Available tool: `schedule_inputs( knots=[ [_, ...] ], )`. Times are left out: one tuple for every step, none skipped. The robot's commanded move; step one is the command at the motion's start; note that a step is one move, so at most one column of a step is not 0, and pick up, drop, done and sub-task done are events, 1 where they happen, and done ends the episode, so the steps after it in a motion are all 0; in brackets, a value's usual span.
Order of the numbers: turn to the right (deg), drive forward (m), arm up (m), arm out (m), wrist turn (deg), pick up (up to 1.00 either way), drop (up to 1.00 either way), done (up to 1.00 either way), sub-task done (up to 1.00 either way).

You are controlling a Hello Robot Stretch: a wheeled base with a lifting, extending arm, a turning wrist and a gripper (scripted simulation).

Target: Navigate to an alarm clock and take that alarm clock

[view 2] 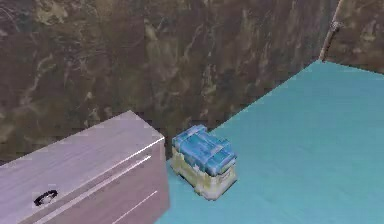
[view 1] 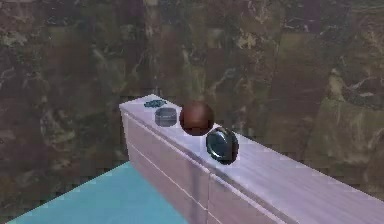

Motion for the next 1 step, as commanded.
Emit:
schedule_inputs(
  knots=[
    [-45.0,0.00,0.00,0.00,0.0,0.00,0.00,0.00,0.00]
  ],
)
